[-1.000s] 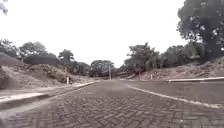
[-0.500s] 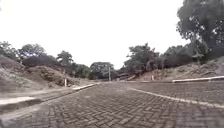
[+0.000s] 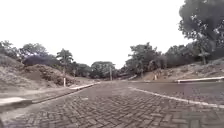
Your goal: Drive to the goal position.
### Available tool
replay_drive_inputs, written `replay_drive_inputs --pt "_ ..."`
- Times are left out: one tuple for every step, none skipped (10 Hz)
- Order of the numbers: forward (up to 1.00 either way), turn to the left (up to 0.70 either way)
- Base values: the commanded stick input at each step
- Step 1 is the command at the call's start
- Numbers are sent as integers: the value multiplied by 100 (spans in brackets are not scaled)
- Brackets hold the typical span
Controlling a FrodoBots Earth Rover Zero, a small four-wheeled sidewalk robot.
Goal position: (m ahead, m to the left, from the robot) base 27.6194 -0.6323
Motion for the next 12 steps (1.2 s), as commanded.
replay_drive_inputs --pt "100 0" --pt "100 0" --pt "100 0" --pt "100 0" --pt "100 0" --pt "100 0" --pt "100 0" --pt "100 0" --pt "100 0" --pt "100 0" --pt "100 -10" --pt "100 -27"
